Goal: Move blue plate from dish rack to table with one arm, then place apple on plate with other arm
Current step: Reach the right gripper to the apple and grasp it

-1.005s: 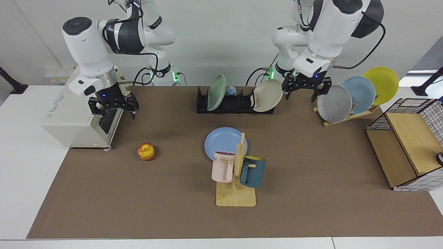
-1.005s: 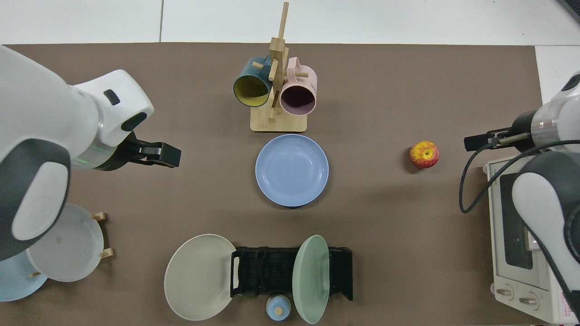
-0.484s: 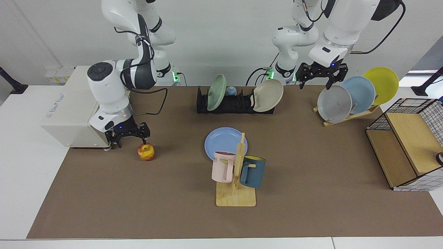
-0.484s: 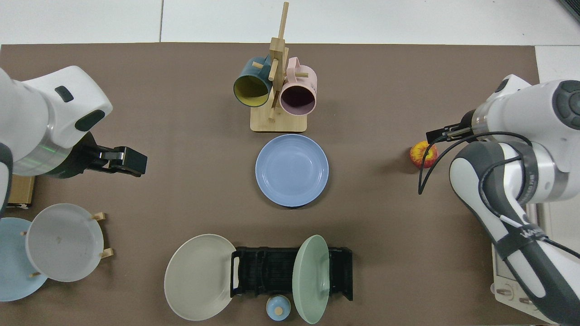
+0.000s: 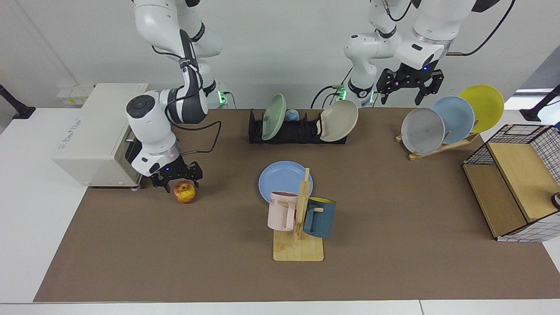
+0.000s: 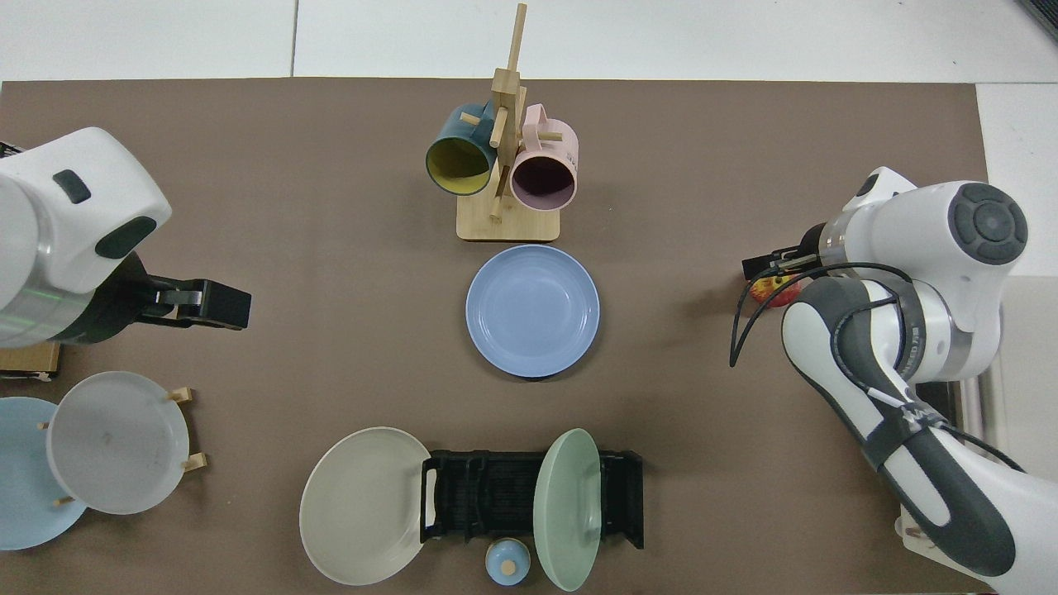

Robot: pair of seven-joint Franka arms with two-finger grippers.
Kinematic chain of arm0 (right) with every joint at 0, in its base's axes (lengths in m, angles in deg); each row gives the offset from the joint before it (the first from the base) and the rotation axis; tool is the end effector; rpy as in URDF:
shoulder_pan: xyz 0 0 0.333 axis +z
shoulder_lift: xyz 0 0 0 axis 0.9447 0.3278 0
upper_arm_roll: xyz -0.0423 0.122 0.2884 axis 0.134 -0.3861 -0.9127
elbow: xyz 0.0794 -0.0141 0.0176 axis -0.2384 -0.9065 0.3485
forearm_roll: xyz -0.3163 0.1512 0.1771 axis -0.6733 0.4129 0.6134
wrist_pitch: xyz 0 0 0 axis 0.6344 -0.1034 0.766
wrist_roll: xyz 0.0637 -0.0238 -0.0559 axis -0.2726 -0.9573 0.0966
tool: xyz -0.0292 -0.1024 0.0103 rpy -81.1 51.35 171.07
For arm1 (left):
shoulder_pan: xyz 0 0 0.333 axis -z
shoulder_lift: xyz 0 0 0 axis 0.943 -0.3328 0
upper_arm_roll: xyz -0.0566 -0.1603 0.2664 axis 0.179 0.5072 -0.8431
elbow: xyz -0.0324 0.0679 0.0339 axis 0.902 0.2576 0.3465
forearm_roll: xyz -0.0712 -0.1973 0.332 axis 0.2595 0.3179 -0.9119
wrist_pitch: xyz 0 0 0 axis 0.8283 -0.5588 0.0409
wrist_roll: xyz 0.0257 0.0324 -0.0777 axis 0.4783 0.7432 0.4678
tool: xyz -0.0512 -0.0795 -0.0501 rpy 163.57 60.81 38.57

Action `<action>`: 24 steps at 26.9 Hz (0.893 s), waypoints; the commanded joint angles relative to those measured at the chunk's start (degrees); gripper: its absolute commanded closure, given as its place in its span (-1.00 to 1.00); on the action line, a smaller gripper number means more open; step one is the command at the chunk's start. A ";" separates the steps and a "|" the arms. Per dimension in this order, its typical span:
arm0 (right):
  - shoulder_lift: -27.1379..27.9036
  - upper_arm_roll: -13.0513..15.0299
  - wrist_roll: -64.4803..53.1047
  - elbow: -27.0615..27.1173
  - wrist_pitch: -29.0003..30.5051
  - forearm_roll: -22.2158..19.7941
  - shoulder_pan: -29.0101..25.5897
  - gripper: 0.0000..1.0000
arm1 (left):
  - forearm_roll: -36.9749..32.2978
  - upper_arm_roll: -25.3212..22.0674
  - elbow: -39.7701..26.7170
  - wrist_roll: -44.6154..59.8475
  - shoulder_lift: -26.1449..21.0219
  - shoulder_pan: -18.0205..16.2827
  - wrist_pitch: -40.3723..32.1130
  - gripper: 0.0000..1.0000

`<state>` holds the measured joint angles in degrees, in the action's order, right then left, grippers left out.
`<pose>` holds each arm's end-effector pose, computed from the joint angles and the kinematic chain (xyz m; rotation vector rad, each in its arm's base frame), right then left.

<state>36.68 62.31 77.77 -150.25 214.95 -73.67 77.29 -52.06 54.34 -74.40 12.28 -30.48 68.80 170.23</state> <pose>0.6055 0.0303 0.3638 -3.0882 -0.2942 -0.1916 0.5199 -0.1174 0.6599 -3.1223 0.1771 0.0195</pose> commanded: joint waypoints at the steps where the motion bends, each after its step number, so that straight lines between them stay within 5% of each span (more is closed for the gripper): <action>1: -1.13 0.07 -4.79 -5.14 3.73 1.82 -0.36 -1.00 | 2.12 -3.68 -2.63 -4.72 1.81 1.58 3.34 -1.00; 24: 0.71 0.15 -6.28 -10.25 11.74 1.82 -1.68 -1.00 | 1.42 -3.77 -2.18 -4.38 1.99 0.62 2.20 -1.00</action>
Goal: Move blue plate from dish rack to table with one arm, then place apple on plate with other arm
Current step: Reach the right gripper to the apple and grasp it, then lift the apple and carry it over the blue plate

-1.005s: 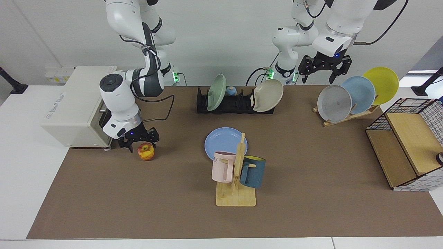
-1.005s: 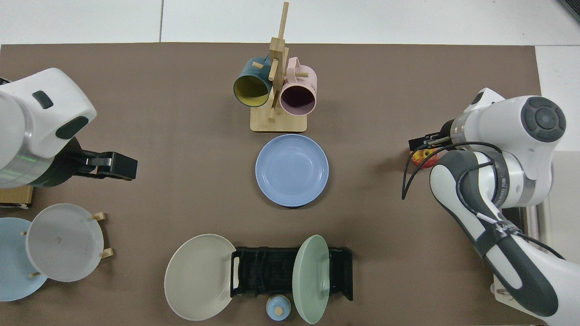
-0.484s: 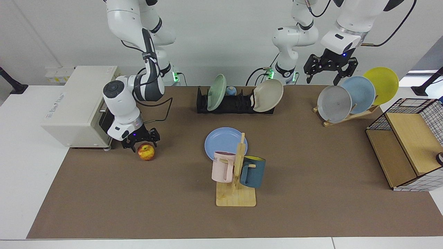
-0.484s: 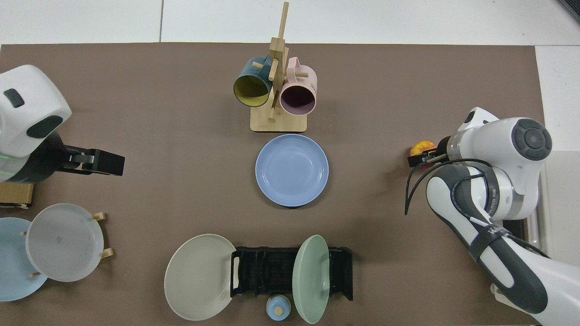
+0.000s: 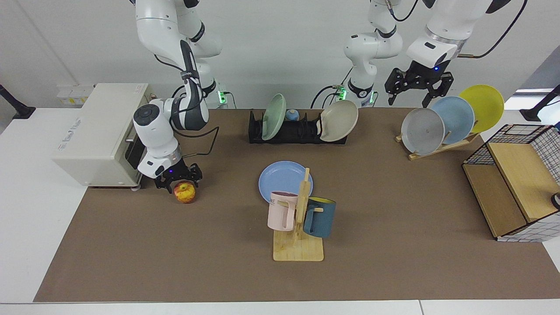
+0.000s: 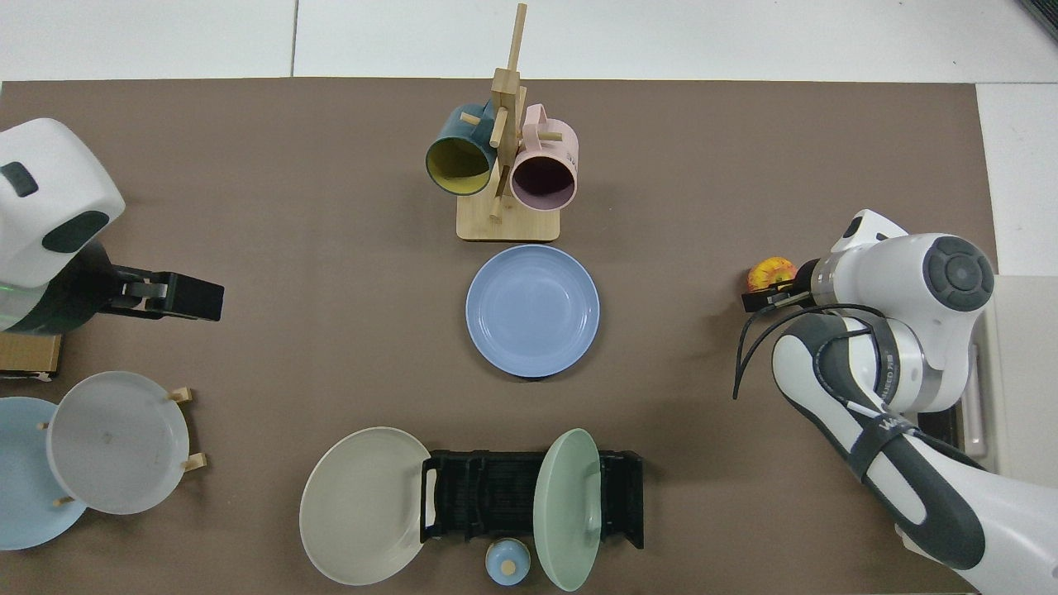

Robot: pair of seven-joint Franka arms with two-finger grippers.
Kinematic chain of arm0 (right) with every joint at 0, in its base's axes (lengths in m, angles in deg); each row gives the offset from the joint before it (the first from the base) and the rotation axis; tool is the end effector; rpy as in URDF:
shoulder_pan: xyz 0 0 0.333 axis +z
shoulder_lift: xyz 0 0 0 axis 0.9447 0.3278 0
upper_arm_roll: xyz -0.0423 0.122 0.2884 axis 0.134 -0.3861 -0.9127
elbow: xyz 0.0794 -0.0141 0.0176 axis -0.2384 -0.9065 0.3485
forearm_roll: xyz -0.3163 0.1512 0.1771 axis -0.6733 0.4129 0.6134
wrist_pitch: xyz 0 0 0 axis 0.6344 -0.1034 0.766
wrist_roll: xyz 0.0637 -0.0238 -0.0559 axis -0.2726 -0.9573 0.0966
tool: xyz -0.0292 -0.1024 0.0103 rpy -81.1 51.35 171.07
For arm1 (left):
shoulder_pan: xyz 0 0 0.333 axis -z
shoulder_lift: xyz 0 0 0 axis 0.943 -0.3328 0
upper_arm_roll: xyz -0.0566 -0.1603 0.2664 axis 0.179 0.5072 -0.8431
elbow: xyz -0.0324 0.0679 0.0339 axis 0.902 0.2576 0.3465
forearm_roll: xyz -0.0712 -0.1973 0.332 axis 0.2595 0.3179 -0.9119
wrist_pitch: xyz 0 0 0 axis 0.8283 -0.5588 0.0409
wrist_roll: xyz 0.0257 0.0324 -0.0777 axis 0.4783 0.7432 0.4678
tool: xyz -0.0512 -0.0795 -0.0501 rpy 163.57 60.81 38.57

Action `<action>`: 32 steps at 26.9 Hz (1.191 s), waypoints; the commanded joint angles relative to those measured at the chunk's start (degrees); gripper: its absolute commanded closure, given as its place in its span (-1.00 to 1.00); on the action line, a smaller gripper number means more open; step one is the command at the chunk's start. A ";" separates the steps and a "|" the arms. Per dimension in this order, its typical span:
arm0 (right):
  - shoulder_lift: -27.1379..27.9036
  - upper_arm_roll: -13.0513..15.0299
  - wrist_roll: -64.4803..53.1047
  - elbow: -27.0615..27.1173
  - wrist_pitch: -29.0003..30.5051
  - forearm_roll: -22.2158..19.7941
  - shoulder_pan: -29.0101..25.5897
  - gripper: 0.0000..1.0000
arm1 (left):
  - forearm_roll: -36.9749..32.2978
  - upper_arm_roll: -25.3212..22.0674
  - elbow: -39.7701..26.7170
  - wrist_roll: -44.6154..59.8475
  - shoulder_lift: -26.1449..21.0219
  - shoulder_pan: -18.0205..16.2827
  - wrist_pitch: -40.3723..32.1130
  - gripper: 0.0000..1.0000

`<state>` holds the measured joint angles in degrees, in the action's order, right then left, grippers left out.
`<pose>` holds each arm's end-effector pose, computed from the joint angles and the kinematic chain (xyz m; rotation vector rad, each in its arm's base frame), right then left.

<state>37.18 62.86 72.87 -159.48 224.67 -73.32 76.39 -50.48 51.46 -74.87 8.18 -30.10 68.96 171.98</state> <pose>0.5758 0.0118 0.3046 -3.0947 -0.3687 -0.1938 0.5254 -0.0958 0.6625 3.1166 -0.2181 0.0203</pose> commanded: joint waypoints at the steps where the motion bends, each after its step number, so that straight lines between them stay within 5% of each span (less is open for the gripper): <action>1: 0.22 -0.39 -1.21 -1.02 2.02 1.47 -0.78 -0.97 | -0.16 -0.90 -1.71 -0.18 1.61 0.46 0.45 -1.00; 2: 0.22 -0.39 -0.77 -1.02 2.11 1.47 -0.78 -0.75 | -0.16 -0.90 -1.71 -0.18 1.61 0.46 0.45 -1.00; 3: 0.22 -0.39 -0.51 -1.02 2.11 1.47 -0.78 -0.32 | -0.16 -0.81 -1.63 -0.18 1.61 0.46 0.45 -1.00; 5: 0.31 -0.39 -0.50 -0.84 2.11 1.47 -0.60 0.90 | -0.16 -0.81 -1.71 -0.18 1.61 0.46 0.45 -1.00; 6: 0.48 -0.39 -0.42 -0.67 1.85 1.47 -0.60 1.00 | -0.16 -0.81 -1.63 -0.18 1.61 0.46 0.45 -1.00; 11: -0.39 -0.31 4.13 1.43 0.79 1.47 0.28 1.00 | -0.16 -0.81 -1.63 -0.18 1.61 0.46 0.45 -1.00; 19: -1.36 -0.22 14.33 11.37 -8.70 0.60 4.84 1.00 | -0.16 -0.81 -1.63 -0.18 1.61 0.46 0.45 -1.00; 32: -2.60 -0.39 36.31 14.54 -12.31 -2.04 20.84 1.00 | -0.16 -0.81 -1.63 -0.18 1.70 0.46 0.45 -1.00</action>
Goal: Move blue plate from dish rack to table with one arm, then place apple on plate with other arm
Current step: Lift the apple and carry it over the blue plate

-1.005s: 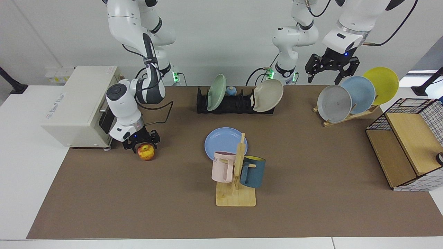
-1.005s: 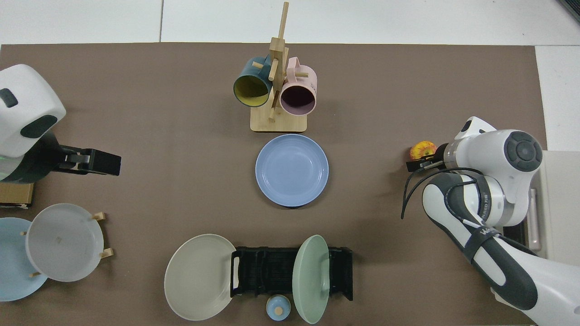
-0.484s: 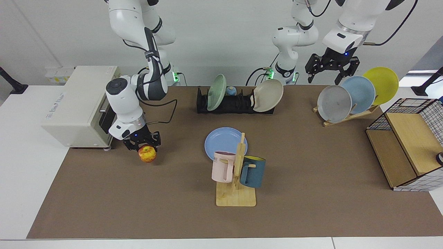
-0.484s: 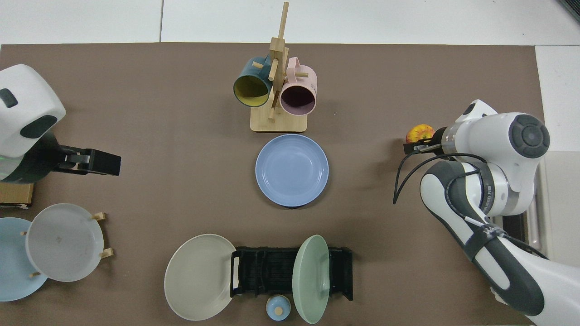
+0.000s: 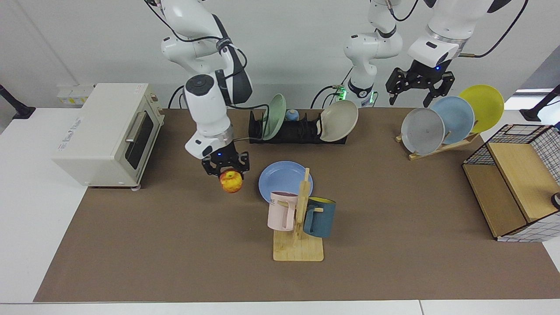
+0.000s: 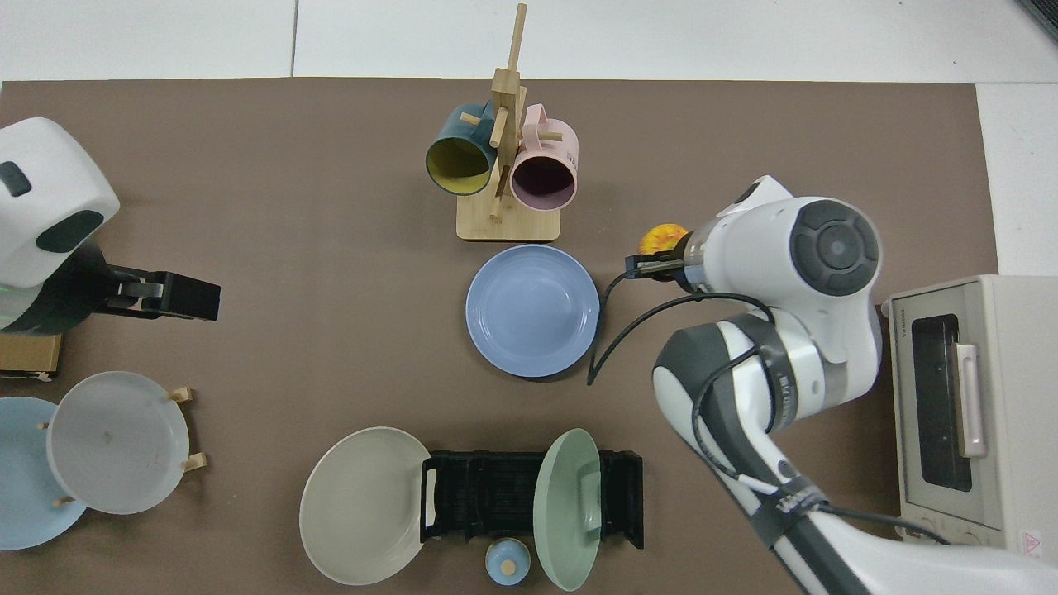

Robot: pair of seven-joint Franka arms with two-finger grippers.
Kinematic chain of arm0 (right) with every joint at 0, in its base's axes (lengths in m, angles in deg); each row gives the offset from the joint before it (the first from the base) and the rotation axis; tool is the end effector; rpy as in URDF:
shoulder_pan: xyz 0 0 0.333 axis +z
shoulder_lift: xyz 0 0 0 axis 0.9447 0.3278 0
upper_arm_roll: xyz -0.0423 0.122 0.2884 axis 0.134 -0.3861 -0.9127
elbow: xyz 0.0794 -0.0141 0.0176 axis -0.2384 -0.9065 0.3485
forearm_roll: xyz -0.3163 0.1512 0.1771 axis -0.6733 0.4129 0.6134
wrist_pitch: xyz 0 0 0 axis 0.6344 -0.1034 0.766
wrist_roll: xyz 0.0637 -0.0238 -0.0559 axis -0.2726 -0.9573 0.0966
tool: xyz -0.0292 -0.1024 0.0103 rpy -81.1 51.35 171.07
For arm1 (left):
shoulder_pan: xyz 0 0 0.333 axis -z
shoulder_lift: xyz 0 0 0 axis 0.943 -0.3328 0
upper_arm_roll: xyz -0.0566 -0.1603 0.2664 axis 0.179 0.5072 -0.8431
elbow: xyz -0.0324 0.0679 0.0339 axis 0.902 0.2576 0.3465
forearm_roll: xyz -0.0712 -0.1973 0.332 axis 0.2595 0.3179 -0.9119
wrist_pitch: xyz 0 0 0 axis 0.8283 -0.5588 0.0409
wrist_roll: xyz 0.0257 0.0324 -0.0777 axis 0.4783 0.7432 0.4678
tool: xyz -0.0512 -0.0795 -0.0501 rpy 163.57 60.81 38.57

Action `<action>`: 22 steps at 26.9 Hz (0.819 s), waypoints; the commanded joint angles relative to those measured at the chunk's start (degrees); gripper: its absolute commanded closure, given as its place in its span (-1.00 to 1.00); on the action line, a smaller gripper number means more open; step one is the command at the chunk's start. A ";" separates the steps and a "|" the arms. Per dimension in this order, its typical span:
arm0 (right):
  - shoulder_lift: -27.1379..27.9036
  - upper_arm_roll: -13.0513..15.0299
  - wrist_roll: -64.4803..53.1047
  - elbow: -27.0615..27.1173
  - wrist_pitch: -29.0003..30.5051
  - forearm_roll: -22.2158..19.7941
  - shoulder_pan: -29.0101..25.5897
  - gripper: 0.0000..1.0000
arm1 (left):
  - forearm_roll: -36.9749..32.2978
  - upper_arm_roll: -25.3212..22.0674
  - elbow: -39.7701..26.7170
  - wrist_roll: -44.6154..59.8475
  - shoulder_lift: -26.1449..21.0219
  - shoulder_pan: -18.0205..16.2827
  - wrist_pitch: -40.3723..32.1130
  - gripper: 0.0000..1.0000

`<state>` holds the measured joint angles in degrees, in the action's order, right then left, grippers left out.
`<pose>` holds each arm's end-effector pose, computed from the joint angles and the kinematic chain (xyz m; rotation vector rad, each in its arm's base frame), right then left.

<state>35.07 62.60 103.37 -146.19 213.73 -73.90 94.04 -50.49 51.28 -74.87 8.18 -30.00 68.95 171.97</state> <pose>0.5846 0.2056 0.4120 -3.0306 -0.0551 -0.2696 0.5251 -0.0940 0.6634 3.1172 -0.2130 0.0228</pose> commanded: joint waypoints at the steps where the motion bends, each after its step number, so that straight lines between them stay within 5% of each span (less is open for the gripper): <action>1: -0.49 -0.22 6.52 1.24 -0.93 -1.12 3.89 1.00 | -0.16 -0.63 -1.62 -0.18 1.51 0.46 0.45 -1.00; 11: 5.57 -0.31 16.02 1.07 6.45 -0.50 14.88 1.00 | -0.16 -0.63 -1.62 -0.18 1.51 0.46 0.45 -1.00; 22: 8.39 -0.40 11.62 0.01 7.51 -0.50 14.36 1.00 | -0.16 -0.63 -1.62 -0.18 1.51 0.46 0.45 -1.00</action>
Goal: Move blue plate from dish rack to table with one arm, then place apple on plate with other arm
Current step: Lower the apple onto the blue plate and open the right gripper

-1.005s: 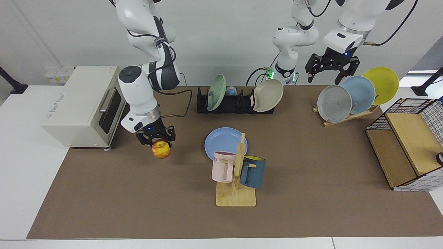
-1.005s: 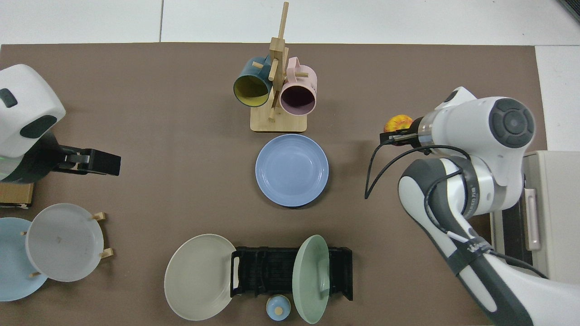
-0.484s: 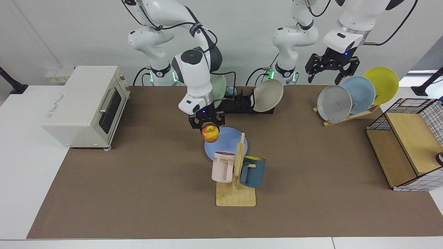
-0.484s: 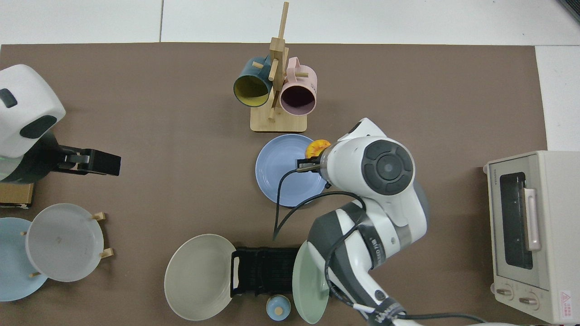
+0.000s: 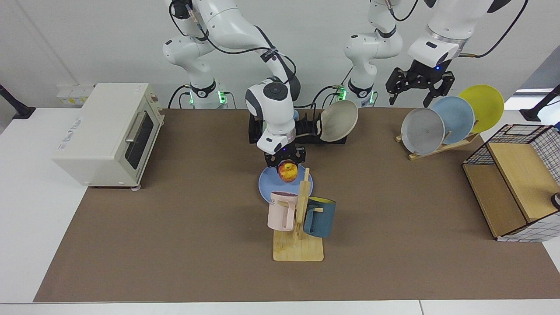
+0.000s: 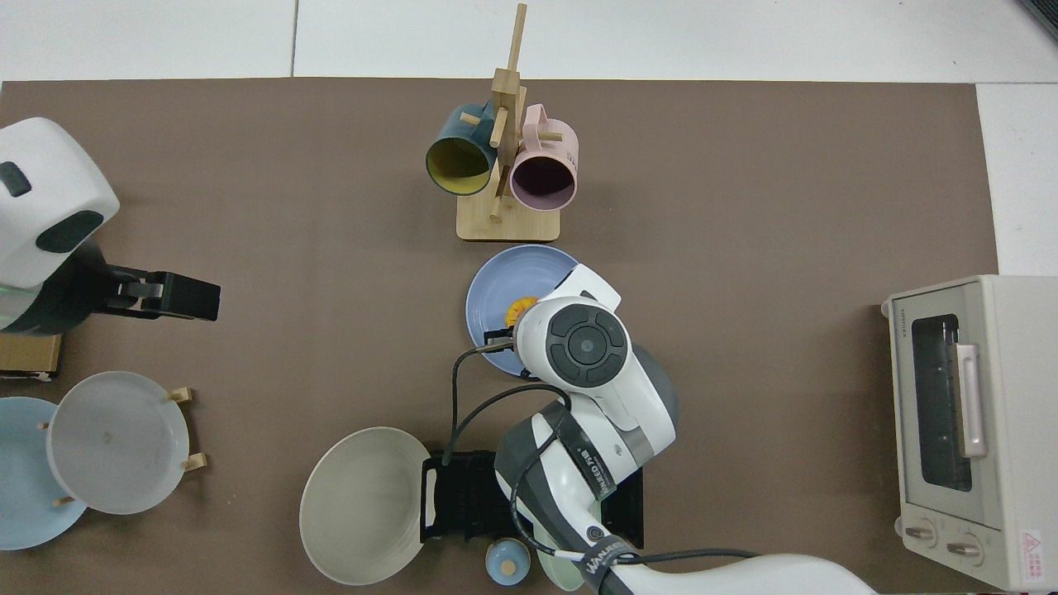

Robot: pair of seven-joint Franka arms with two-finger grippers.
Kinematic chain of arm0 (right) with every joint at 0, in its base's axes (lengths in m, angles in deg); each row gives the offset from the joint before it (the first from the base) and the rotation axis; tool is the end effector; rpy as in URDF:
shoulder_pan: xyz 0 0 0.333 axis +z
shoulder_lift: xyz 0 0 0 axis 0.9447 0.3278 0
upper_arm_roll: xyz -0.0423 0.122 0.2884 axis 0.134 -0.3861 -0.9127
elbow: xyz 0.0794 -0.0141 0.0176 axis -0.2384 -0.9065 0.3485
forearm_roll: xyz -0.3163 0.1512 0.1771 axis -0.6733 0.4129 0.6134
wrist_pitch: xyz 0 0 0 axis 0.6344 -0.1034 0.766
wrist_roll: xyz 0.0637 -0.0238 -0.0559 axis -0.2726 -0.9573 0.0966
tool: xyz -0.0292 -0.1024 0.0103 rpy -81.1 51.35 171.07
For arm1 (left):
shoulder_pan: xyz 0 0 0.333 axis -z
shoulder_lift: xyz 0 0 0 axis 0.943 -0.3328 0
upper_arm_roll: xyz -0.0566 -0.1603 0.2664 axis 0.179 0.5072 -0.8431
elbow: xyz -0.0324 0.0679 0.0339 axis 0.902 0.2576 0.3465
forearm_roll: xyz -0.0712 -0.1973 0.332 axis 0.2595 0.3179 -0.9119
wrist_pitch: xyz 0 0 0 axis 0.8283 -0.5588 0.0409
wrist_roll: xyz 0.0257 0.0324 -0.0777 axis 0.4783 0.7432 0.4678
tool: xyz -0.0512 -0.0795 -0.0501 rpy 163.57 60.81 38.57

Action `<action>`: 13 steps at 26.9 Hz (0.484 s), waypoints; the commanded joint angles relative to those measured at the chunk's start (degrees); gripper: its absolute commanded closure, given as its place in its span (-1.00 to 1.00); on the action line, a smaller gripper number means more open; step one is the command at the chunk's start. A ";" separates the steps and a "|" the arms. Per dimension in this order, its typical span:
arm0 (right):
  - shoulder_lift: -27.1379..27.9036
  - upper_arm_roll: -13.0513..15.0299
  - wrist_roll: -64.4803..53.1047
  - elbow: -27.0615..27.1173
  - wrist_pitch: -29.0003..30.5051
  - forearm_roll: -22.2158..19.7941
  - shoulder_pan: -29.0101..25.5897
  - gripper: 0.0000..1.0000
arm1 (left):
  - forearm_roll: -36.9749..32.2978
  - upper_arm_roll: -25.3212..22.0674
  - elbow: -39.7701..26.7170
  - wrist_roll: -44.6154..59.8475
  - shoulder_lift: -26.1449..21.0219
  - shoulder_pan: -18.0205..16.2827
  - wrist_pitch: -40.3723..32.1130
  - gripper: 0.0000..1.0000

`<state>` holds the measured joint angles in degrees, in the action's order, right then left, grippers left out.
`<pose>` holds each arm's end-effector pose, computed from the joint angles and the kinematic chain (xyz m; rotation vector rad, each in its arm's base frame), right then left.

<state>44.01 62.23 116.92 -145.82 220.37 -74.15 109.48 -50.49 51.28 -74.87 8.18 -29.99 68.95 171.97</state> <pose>0.5214 0.3667 0.3292 -3.0254 -0.1134 -0.1932 0.5251 -0.0940 0.6635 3.1172 -0.2130 0.0231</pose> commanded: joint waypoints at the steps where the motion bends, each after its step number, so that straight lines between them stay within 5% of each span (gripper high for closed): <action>1: -0.55 -0.03 -1.93 -0.36 0.87 -0.24 -1.26 1.00 | -0.16 -0.62 -1.62 -0.19 1.50 0.46 0.45 -1.00; 13: 1.91 -0.03 -1.84 -0.44 4.21 -0.24 -1.09 0.98 | -0.16 -0.62 -1.62 -0.19 1.50 0.46 0.45 -1.00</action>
<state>45.49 62.61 116.24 -145.92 222.58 -74.15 108.98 -50.49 51.28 -74.87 8.18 -29.98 68.95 171.97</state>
